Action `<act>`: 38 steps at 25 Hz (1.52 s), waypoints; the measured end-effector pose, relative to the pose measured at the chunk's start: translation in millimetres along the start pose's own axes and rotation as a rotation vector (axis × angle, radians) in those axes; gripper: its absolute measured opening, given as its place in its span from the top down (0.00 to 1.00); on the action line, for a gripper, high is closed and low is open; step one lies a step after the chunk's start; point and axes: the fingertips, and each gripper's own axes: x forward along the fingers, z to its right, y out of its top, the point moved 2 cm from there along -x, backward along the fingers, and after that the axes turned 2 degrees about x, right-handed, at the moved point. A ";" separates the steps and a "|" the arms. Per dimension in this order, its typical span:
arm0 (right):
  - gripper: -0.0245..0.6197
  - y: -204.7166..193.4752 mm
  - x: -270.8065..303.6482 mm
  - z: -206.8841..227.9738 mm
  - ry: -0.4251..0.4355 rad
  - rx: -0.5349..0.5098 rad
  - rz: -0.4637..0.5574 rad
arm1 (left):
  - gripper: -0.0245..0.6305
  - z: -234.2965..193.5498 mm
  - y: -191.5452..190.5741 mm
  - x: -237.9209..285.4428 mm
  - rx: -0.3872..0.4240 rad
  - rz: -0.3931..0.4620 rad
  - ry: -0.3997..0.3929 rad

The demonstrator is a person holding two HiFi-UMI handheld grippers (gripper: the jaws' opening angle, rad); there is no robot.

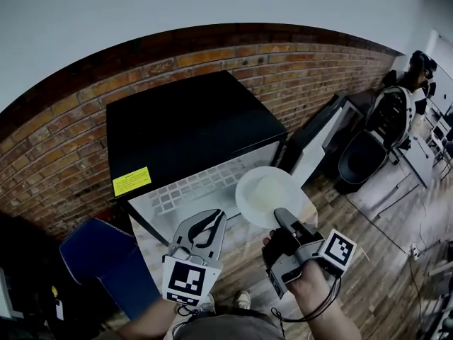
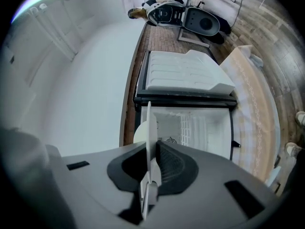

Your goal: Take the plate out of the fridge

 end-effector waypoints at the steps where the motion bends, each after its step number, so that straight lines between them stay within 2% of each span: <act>1: 0.90 3.3 -5.6 -2.1 0.007 -0.003 0.015 | 0.92 4.6 1.6 2.5 -0.001 0.005 -0.017; 9: 0.90 24.5 -44.0 -10.1 0.034 0.010 0.115 | 0.92 37.7 14.6 23.7 0.005 0.040 -0.130; 20: 0.90 44.9 -87.0 18.8 -0.011 0.033 0.214 | 0.92 82.2 13.1 47.9 0.023 0.040 -0.261; 30: 0.90 45.3 -103.9 56.9 -0.065 0.053 0.214 | 0.92 102.3 -10.8 54.9 0.025 -0.012 -0.313; 38: 0.90 43.5 -97.3 63.3 -0.061 0.068 0.190 | 0.92 97.5 -20.9 49.2 0.009 -0.038 -0.299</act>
